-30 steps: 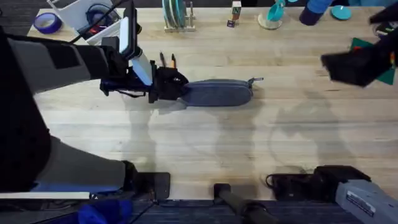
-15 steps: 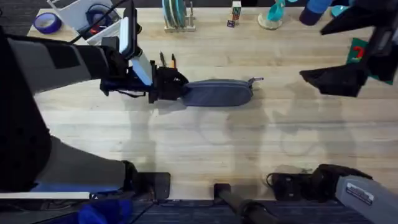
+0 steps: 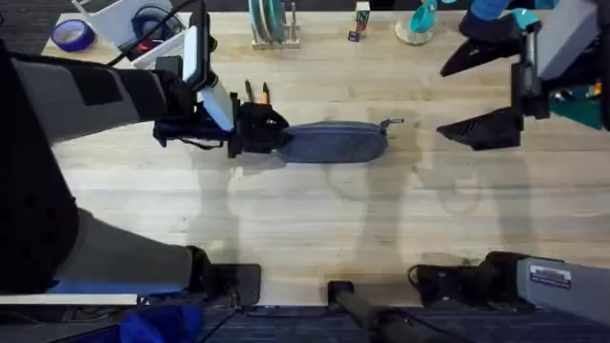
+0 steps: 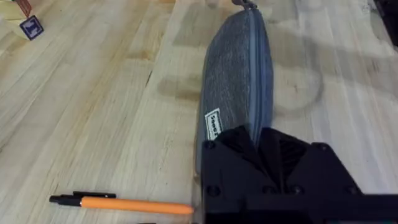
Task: Unzip the bag, pick up the pens from the table one at a time and place them inside, then zip the bag closed.
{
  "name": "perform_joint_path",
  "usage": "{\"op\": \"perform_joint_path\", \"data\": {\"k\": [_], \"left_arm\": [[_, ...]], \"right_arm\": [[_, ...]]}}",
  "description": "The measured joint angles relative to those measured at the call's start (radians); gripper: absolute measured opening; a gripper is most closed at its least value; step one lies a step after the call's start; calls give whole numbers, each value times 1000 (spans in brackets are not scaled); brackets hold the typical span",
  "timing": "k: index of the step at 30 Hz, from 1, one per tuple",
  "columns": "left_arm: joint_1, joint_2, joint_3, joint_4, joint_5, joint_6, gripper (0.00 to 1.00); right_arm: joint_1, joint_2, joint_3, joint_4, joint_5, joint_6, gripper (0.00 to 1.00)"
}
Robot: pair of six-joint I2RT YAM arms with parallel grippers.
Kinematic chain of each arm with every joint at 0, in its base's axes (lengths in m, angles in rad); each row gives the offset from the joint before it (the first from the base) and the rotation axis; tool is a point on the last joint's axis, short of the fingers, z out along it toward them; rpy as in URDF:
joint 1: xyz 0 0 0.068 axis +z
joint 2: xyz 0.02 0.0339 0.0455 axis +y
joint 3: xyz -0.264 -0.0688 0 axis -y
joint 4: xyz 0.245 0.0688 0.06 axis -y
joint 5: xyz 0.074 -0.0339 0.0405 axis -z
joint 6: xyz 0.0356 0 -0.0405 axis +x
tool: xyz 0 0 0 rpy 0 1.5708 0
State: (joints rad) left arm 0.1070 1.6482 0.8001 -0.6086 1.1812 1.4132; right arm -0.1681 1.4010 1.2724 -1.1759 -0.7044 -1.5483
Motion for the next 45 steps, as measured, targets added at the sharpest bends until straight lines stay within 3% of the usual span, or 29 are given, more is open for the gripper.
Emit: {"op": "perform_joint_path", "data": {"k": [21, 33, 45], "left_arm": [[0, 0, 0, 0, 0, 0, 42], [0, 0, 0, 0, 0, 0, 42], [0, 0, 0, 0, 0, 0, 42]], "right_arm": [[45, 170, 0, 5, -48, -203, 996], [120, 289, 0, 53, -60, -240, 996], [127, 336, 0, 103, -60, -241, 996]]}}
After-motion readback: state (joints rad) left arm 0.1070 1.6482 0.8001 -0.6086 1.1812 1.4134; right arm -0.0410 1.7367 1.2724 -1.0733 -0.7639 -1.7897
